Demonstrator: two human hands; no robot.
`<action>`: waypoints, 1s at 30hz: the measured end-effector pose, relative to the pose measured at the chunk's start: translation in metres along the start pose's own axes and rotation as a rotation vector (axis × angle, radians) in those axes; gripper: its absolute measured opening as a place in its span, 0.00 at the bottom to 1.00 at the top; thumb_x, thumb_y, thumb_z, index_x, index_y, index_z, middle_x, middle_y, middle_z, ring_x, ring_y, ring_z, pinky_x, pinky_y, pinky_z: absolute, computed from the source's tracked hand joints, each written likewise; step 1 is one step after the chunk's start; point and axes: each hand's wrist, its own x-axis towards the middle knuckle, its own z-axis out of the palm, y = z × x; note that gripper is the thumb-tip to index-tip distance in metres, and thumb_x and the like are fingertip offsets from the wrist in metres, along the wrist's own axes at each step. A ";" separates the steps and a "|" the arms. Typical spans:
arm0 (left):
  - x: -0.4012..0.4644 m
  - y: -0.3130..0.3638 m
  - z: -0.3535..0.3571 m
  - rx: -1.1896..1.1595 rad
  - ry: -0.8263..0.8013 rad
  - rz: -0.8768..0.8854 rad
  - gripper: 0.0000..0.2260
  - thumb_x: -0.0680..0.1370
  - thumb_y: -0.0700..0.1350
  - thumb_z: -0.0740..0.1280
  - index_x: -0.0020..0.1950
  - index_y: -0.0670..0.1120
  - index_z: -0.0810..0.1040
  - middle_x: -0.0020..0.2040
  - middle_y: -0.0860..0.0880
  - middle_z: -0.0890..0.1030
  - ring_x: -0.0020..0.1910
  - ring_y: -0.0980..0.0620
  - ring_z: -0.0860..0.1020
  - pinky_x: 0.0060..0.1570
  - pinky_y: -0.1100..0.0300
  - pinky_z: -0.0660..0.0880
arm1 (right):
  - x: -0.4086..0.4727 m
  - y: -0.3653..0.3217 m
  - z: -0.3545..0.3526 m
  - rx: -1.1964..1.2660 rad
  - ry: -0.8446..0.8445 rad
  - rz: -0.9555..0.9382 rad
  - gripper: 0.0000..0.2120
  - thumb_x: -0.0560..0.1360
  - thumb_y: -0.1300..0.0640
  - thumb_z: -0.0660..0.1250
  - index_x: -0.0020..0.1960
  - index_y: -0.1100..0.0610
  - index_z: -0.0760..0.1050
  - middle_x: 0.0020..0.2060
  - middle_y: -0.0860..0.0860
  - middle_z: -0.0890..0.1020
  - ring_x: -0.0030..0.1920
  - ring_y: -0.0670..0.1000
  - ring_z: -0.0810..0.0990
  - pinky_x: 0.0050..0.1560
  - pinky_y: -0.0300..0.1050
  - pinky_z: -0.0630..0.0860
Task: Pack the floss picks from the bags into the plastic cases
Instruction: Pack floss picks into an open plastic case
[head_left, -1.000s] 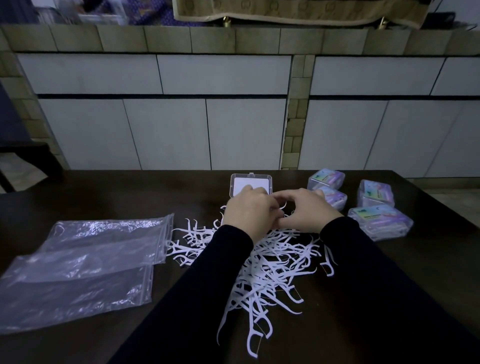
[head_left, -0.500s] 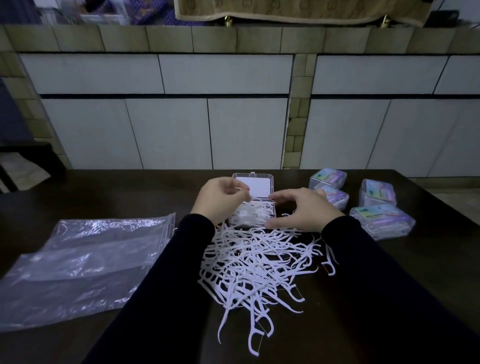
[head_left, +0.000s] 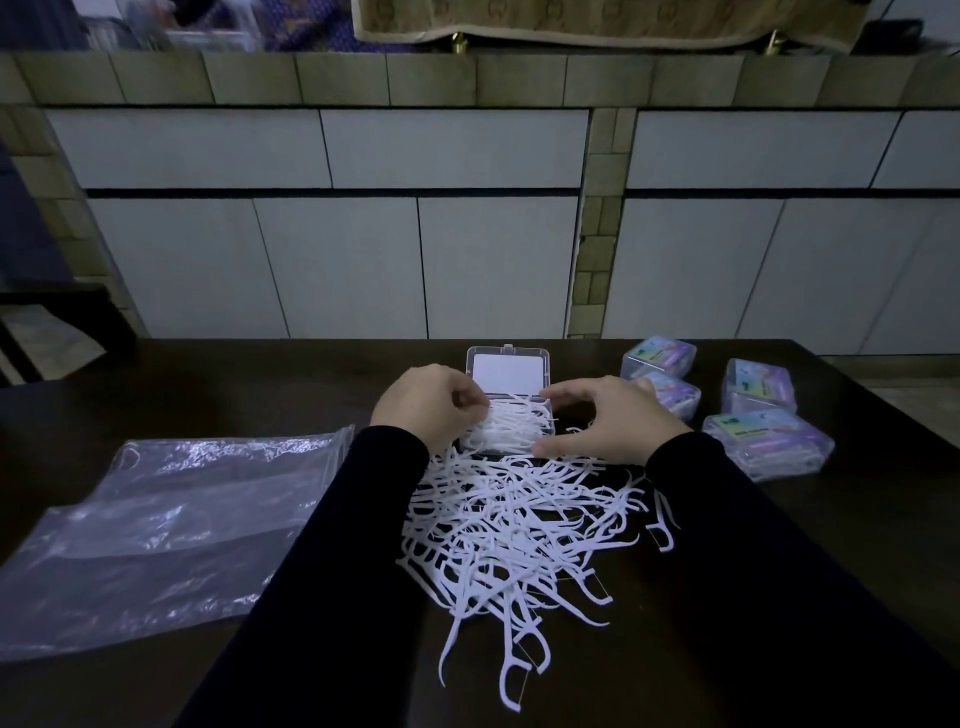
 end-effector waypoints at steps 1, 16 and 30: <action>0.000 0.001 0.002 -0.004 -0.005 0.011 0.05 0.77 0.47 0.69 0.49 0.51 0.84 0.47 0.55 0.82 0.44 0.57 0.77 0.47 0.62 0.74 | 0.000 0.000 0.000 -0.007 0.001 -0.001 0.36 0.61 0.27 0.70 0.66 0.38 0.71 0.56 0.35 0.80 0.62 0.45 0.73 0.66 0.53 0.62; 0.007 0.003 0.023 0.122 0.009 0.193 0.14 0.81 0.42 0.58 0.62 0.52 0.79 0.61 0.54 0.79 0.53 0.54 0.68 0.55 0.61 0.67 | -0.001 -0.001 0.001 -0.020 0.014 0.003 0.37 0.61 0.27 0.70 0.66 0.39 0.71 0.56 0.36 0.80 0.62 0.45 0.72 0.62 0.51 0.61; -0.001 0.027 0.023 0.133 -0.008 0.313 0.12 0.80 0.44 0.63 0.59 0.56 0.81 0.59 0.57 0.79 0.57 0.55 0.70 0.56 0.60 0.70 | 0.000 0.001 0.002 -0.004 0.007 -0.023 0.36 0.62 0.27 0.69 0.66 0.39 0.71 0.56 0.35 0.79 0.62 0.44 0.73 0.65 0.54 0.60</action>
